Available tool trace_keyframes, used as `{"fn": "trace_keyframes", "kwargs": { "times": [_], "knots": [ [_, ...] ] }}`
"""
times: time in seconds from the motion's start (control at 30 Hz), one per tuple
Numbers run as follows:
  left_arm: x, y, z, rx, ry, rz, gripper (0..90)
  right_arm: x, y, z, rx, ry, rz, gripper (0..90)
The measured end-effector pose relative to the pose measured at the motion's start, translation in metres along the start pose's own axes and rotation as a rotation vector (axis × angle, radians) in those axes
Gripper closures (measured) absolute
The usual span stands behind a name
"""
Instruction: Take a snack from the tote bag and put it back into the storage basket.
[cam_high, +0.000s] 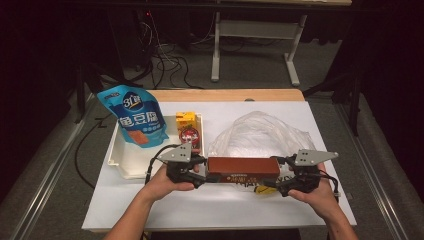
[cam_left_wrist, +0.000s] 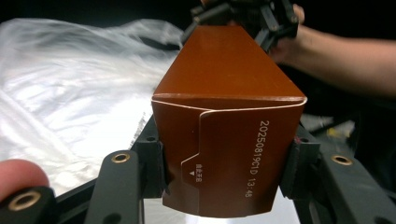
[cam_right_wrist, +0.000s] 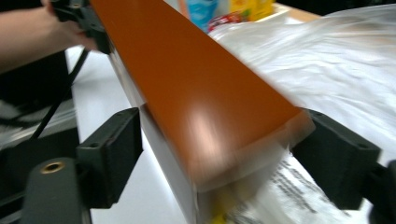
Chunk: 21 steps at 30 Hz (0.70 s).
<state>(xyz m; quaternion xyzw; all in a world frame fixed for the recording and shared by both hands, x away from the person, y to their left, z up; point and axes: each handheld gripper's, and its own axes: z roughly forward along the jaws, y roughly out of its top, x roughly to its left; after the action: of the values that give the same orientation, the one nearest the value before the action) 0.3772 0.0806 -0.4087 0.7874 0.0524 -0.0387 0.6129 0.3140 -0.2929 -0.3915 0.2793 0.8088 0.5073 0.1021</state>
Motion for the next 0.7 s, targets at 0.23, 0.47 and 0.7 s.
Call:
{"fn": "trace_keyframes", "kwargs": {
  "times": [0.23,0.47,0.7],
  "knots": [
    [-0.003,0.0,-0.031,-0.057,0.087,-0.019,47.1,-0.007,-0.003,-0.012,-0.042,-0.05,0.045,13.1],
    [-0.005,-0.01,-0.061,-0.091,0.188,-0.055,47.3,-0.012,-0.008,-0.014,-0.049,-0.093,0.064,14.1],
    [-0.007,-0.02,-0.089,-0.094,0.291,-0.083,47.3,-0.014,-0.011,-0.016,-0.041,-0.122,0.075,14.9]
  ]
}}
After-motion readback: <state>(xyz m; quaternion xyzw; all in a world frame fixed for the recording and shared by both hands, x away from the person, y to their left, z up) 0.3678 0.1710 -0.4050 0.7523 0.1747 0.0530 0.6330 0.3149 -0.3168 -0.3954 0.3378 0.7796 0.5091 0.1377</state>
